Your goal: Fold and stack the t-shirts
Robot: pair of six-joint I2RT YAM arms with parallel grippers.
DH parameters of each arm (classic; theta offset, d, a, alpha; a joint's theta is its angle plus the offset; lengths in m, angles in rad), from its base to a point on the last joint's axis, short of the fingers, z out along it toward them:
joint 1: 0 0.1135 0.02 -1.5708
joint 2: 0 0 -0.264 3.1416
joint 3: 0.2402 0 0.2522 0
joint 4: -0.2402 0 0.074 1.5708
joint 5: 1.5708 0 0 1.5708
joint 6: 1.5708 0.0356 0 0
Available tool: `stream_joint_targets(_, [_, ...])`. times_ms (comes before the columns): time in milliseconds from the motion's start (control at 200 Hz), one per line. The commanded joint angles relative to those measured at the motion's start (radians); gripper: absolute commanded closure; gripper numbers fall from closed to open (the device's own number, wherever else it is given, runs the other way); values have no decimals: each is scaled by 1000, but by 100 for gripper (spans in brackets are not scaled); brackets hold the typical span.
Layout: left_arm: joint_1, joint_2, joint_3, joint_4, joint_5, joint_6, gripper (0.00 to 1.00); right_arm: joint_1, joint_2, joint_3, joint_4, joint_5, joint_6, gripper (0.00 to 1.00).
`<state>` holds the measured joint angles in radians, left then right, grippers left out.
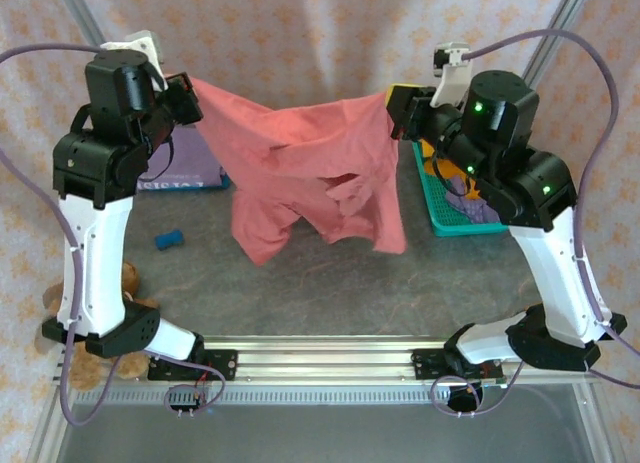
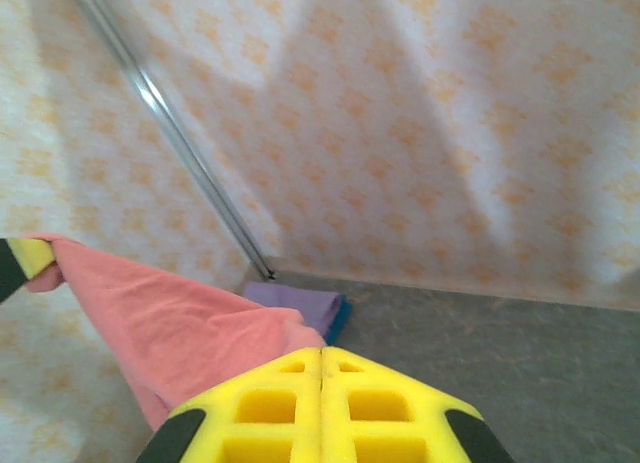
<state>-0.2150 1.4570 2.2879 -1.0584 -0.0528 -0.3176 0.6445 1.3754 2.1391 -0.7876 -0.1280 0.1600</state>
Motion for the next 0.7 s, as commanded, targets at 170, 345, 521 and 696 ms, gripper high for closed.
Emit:
stream_joint_targets(170, [40,-70,7,122,-129,102,100,27,67,72,-12,-222,68,100])
stream_joint_targets(345, [104,-35,93,143,-138,142,100,131,144,105,-29,-317,85,100])
stream_joint_targets(521, [129,46,266,183,-75,137,100,253,183,117,-42,-342,102,100])
stream_joint_targets(696, [109,140,264,248,131,31,100,268,116,-67,-16,-303,151,100])
